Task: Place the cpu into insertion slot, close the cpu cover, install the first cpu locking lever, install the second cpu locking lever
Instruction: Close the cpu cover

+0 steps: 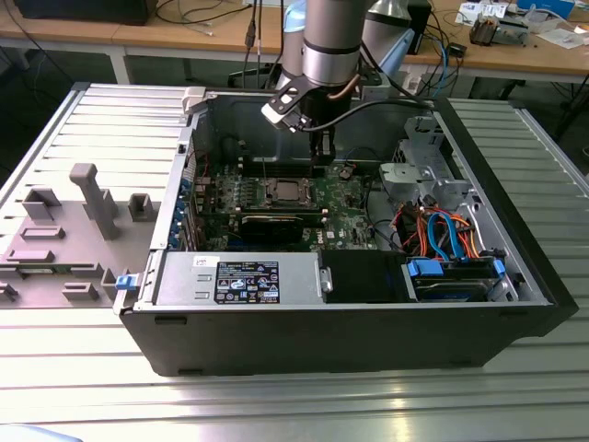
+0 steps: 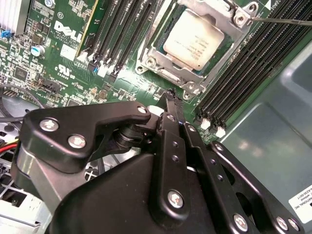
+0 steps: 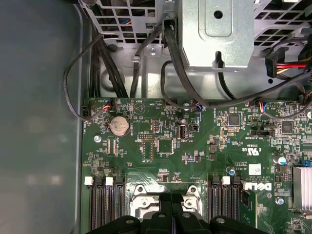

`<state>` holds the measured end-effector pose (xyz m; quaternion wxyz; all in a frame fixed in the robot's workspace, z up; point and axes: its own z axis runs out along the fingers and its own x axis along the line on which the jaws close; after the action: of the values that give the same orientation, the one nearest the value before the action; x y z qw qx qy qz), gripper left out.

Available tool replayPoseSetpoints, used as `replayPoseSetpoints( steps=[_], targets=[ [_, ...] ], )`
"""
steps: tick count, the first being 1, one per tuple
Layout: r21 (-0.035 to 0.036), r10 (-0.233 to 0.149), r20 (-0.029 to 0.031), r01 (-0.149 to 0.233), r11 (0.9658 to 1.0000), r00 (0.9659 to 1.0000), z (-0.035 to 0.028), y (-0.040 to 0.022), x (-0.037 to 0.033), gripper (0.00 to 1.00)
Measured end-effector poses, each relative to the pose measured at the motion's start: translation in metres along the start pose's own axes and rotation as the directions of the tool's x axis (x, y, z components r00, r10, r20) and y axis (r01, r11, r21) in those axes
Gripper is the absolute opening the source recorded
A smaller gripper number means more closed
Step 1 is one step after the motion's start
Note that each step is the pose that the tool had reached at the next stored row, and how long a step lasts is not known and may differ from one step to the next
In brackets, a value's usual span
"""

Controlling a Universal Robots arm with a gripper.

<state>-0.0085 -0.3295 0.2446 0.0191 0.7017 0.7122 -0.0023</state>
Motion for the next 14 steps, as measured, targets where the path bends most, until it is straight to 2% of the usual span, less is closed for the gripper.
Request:
replayPoseSetpoints(
  steps=[14],
  targets=[
    [0.0000, 0.000, 0.0001, 0.000, 1.0000, 1.0000, 0.0000, -0.0047, 0.0001, 0.11]
  ],
)
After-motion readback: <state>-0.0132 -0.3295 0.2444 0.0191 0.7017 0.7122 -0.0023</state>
